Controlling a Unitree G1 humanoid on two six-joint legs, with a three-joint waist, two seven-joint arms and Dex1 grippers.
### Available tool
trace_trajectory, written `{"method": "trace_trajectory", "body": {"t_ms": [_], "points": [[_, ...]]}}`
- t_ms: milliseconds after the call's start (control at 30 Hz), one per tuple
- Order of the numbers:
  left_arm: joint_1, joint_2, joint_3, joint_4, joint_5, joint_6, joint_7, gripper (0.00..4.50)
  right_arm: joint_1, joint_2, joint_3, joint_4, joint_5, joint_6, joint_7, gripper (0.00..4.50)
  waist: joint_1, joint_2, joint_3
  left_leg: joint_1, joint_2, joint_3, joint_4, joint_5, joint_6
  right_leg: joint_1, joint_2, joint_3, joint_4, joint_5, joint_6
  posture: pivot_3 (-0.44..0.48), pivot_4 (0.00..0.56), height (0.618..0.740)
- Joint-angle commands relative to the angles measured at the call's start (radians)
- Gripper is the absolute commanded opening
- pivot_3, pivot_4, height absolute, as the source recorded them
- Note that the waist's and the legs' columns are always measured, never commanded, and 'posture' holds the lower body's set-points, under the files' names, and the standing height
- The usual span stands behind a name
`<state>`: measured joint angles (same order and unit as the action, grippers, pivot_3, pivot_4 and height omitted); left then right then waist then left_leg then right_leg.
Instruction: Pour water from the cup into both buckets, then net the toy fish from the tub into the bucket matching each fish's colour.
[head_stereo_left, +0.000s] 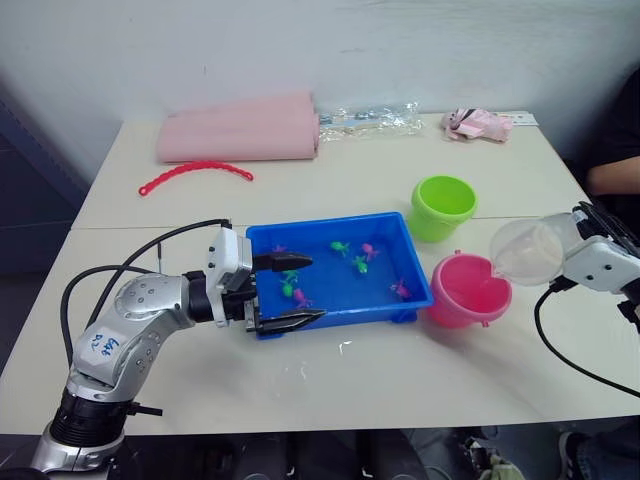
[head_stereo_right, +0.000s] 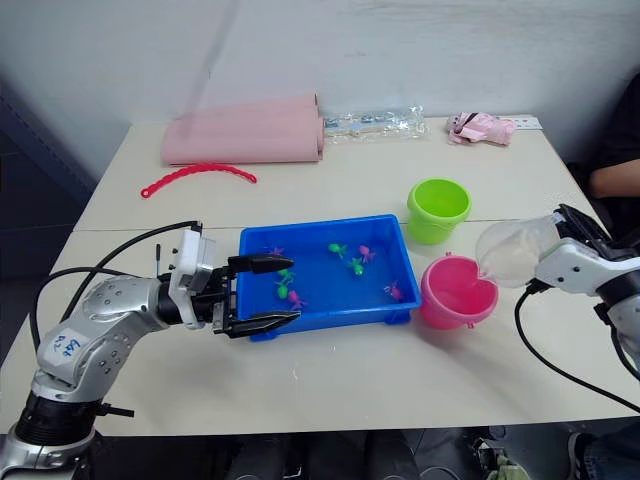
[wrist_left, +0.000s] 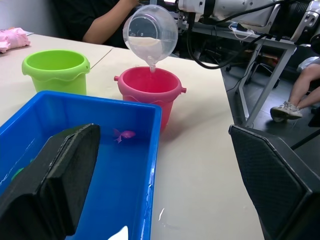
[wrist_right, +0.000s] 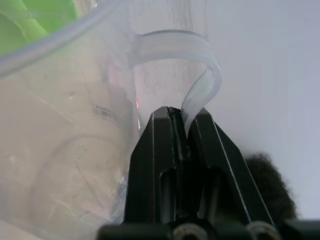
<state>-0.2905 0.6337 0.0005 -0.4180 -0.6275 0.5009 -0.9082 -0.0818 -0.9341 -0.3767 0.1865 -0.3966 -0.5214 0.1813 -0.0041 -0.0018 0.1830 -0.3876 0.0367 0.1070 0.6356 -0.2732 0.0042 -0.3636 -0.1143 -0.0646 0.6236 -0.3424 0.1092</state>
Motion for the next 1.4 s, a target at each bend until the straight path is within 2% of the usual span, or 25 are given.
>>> {"method": "trace_trajectory", "body": {"t_ms": [33,467,900,1200,1400], "points": [[-0.001,-0.008,0.008,-0.01,0.006,-0.023,0.0,4.5,-0.018,-0.041,-0.016,-0.007,-0.018,-0.033,-0.044,0.07,0.0,0.0,0.0,0.0,0.0,0.0,0.0,0.0,0.0,0.0,0.0,0.0,0.0,0.0,0.0,0.0,0.15,0.74],[-0.004,-0.023,0.002,0.004,0.02,-0.045,-0.008,4.5,-0.012,-0.081,-0.01,0.042,-0.069,-0.104,-0.126,0.07,0.0,0.0,0.0,0.0,0.0,0.0,0.001,0.0,0.0,0.0,0.0,0.001,0.001,0.0,0.0,0.0,0.15,0.74],[-0.003,-0.032,0.0,0.008,0.028,-0.05,-0.012,4.5,-0.012,-0.076,-0.005,0.044,-0.078,-0.105,-0.138,0.07,0.0,0.0,0.0,0.0,0.0,0.0,0.002,0.0,0.0,0.0,0.0,0.001,0.001,0.0,0.0,0.0,0.15,0.74],[0.008,-0.021,0.011,0.013,0.028,-0.052,-0.019,4.5,-0.015,0.031,-0.031,0.035,0.207,0.05,0.007,0.07,0.0,0.0,0.0,0.0,0.001,0.0,0.003,0.0,0.0,0.001,0.0,0.0,0.002,0.0,0.0,0.0,0.15,0.74],[0.011,-0.016,0.018,0.018,0.032,-0.058,-0.017,4.5,-0.045,0.088,-0.061,-0.008,0.474,0.278,0.156,0.07,0.0,0.0,0.0,0.0,0.001,-0.001,0.004,0.0,0.0,0.001,0.0,0.0,0.003,0.0,0.0,0.0,0.15,0.74]]}}
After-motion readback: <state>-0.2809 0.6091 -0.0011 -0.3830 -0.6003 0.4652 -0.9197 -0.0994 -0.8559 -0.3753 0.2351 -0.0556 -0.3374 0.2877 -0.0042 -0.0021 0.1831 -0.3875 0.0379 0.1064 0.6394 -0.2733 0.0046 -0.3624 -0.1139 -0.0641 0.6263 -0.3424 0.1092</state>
